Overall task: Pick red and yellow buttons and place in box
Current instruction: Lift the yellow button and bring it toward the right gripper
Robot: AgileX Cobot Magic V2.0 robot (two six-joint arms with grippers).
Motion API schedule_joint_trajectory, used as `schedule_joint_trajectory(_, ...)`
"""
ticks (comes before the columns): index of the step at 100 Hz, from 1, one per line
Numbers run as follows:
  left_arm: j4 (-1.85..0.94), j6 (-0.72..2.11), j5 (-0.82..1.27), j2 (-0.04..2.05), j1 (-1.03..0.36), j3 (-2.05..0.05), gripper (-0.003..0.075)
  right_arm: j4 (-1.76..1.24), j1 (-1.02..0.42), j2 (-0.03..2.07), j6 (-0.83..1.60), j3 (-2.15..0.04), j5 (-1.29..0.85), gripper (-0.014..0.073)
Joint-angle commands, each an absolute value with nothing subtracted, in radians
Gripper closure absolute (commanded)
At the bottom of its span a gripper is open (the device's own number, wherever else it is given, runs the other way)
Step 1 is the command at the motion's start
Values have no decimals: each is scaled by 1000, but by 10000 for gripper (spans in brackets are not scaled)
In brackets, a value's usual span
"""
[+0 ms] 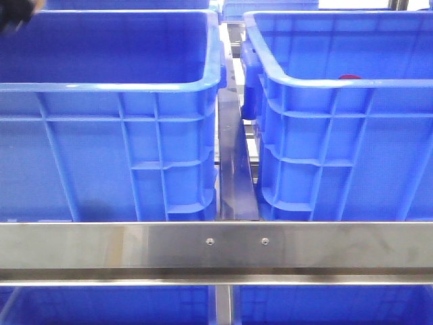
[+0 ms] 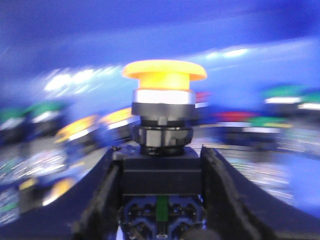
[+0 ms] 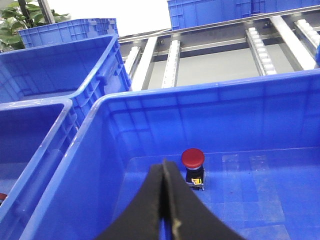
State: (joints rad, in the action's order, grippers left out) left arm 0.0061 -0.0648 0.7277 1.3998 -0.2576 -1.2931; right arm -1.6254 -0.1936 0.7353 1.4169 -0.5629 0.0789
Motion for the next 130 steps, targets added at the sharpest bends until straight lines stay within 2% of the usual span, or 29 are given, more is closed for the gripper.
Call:
schedule_joint_trajectory(1,-7,-65,698,1306,-341,-1309,739,-1619,-189,727,1428,-592,63,661)
schedule_joint_trajectory(25,-8,-65,733,1188,-593,-1308,739,-1619,-189,727,1428,-592,63,661)
schedule_joint_trajectory(52,-8,-65,715,1176,-833,-1308,739,-1619,-189,727,1428,-592,25,645)
schedule_joint_trajectory(61,-8,-65,709,1176,-860,-1308,739,-1619,-189,727,1428,-592,-16,563)
schedule_joint_trajectory(66,-8,-65,702,1176,-867,-1308,739,-1619,-189,727,1428,-592,-40,488)
schedule_joint_trajectory(83,-8,-65,700,1176,-867,-1308,739,-1637,-189,727,1428,-592,-120,152)
schedule_joint_trajectory(92,-8,-65,700,1176,-867,-1308,739,-1702,-189,727,1428,-592,-186,47)
schedule_joint_trajectory(109,-8,-65,700,1176,-867,-1308,739,-1920,-189,736,1412,-592,-373,31)
schedule_joint_trajectory(130,-8,-65,700,1176,-867,-1308,739,-1920,-189,827,1148,-621,-640,31)
